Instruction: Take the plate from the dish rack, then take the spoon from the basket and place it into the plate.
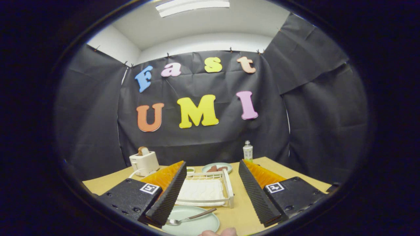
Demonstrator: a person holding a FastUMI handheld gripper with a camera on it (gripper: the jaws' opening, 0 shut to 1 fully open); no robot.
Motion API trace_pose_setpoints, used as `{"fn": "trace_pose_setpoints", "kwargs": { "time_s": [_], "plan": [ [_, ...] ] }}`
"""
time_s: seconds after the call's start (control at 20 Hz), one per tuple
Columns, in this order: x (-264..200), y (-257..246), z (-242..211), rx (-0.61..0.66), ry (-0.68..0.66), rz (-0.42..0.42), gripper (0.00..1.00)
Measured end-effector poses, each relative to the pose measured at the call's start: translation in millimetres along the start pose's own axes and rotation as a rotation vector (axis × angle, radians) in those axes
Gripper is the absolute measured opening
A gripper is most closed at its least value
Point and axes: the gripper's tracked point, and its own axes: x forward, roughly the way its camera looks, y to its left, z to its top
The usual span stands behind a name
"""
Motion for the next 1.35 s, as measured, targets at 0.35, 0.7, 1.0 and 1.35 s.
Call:
{"fn": "trace_pose_setpoints", "kwargs": {
  "time_s": [0.35, 0.7, 1.0, 1.35],
  "plan": [
    [-42, 2, 2, -0.06, -0.038, -0.012, 1.0],
    [-57, 2, -3, -0.034, -0.068, -0.023, 1.0],
    [-55, 4, -7, -0.051, -0.062, -0.022, 1.0],
    [-48, 5, -17, -0.043, -0.029, -0.018, 1.0]
  ]
}}
